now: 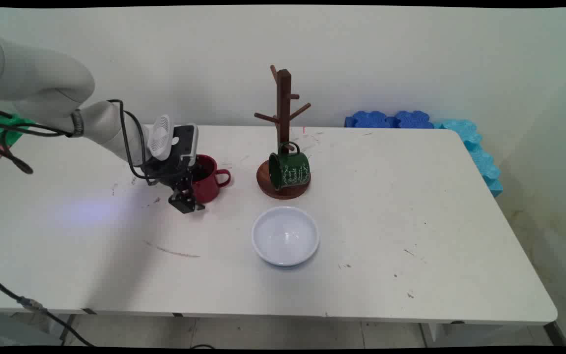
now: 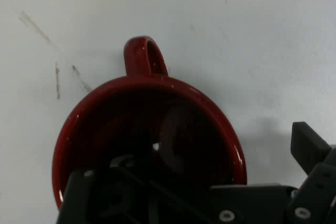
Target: Pick up the green mug from the rack
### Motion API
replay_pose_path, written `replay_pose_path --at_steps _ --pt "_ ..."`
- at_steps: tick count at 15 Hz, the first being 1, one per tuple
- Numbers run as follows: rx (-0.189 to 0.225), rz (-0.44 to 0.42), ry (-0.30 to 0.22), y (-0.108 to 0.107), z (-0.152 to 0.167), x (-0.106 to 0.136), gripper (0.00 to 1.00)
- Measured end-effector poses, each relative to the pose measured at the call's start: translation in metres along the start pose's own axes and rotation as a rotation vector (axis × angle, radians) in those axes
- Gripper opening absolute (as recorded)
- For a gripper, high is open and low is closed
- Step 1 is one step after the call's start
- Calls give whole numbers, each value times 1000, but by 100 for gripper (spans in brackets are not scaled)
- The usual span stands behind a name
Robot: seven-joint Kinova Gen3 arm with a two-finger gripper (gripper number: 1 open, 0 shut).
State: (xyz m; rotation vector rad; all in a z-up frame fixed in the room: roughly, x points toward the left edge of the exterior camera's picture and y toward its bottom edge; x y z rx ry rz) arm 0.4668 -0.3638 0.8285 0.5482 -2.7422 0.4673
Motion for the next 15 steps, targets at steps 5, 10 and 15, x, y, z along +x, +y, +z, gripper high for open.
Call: replay_pose_path --at_steps 5,10,15 --pt "17 -9 28 -2 -14 3 100" --pt "46 -28 73 -1 -42 10 100" --pt "44 -101 157 7 -64 18 100"
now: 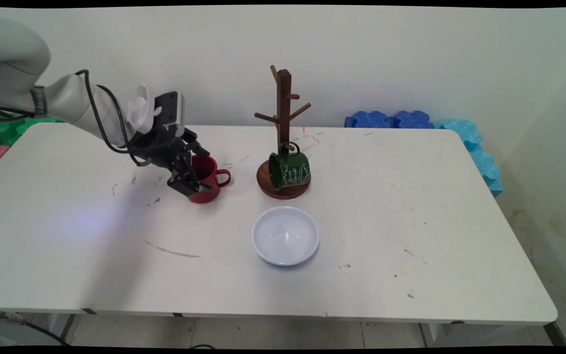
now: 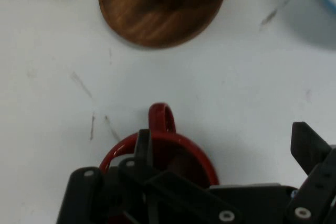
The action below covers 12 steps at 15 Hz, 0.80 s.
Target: Pick up the green mug from the rack
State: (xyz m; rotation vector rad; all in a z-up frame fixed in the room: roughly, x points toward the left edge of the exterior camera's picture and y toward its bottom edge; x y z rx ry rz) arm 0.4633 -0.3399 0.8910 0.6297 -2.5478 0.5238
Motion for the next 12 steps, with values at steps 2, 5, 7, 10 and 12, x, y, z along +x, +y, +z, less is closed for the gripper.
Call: replay_pose_path --at_steps 2,5,7,10,12 --pt "-3 -35 33 2 -5 4 100" --pt "-9 -96 83 4 -9 6 100" --pt "-15 -139 114 5 -8 7 100" --pt "-25 -206 159 7 -2 6 100" --pt "-30 -239 181 8 2 5 100"
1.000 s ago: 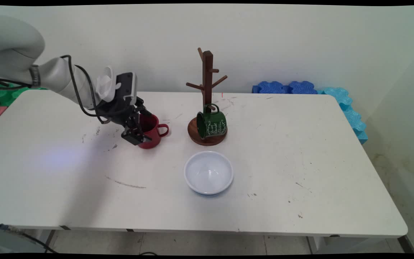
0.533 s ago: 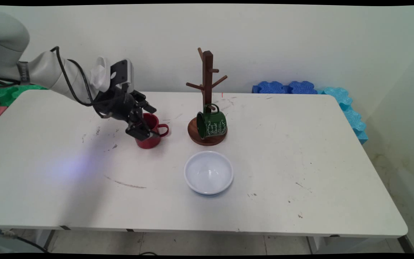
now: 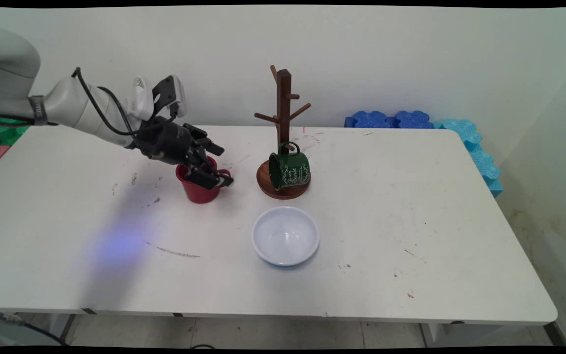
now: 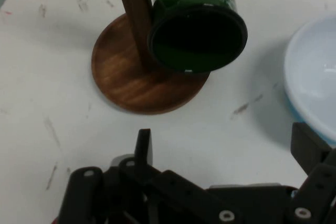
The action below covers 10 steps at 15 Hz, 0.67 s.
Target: Pick up the green mug from the rack
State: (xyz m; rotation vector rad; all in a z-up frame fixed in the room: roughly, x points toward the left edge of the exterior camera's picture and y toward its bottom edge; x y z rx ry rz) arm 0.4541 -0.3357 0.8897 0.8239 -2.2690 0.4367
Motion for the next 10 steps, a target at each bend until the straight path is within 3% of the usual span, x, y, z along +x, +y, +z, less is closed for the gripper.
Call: replay_pose_path --at_steps 10 --pt "-27 -213 121 2 38 -16 100"
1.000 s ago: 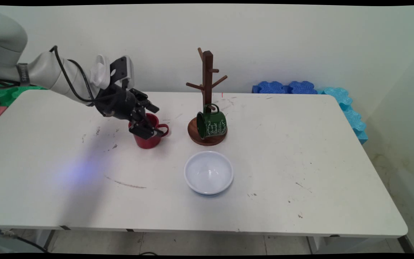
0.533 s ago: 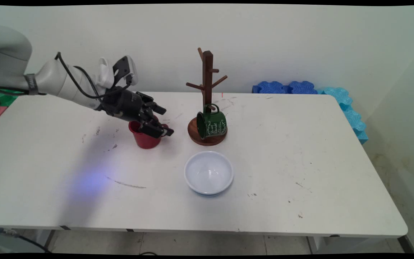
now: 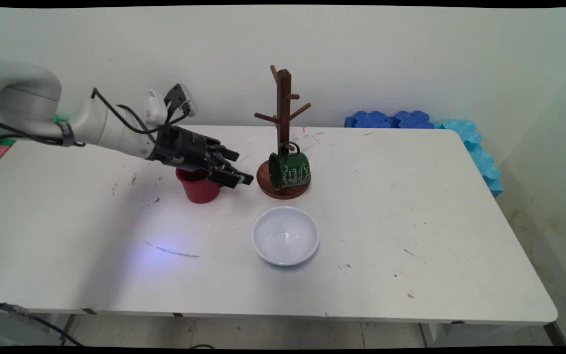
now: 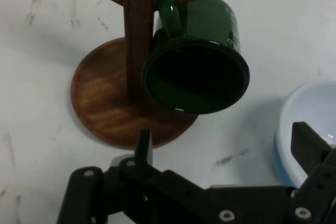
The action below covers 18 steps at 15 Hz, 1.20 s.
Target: Pick up the green mug from the rack
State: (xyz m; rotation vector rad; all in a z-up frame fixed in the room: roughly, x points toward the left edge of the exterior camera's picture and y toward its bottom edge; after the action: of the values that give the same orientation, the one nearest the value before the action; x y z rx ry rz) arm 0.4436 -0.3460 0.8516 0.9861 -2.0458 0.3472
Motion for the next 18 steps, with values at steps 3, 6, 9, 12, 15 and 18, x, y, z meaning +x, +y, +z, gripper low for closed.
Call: replay_pose_path --at_steps 3,6,9,12,15,18 --pt "-15 -47 24 3 12 -5 100" --pt "-27 -82 44 7 23 -8 100" --pt "-38 -115 63 10 35 -10 100" --pt "-46 -147 79 13 48 -11 100" --pt "-52 -171 92 16 60 -12 100" --pt "-59 -194 105 19 73 -12 100"
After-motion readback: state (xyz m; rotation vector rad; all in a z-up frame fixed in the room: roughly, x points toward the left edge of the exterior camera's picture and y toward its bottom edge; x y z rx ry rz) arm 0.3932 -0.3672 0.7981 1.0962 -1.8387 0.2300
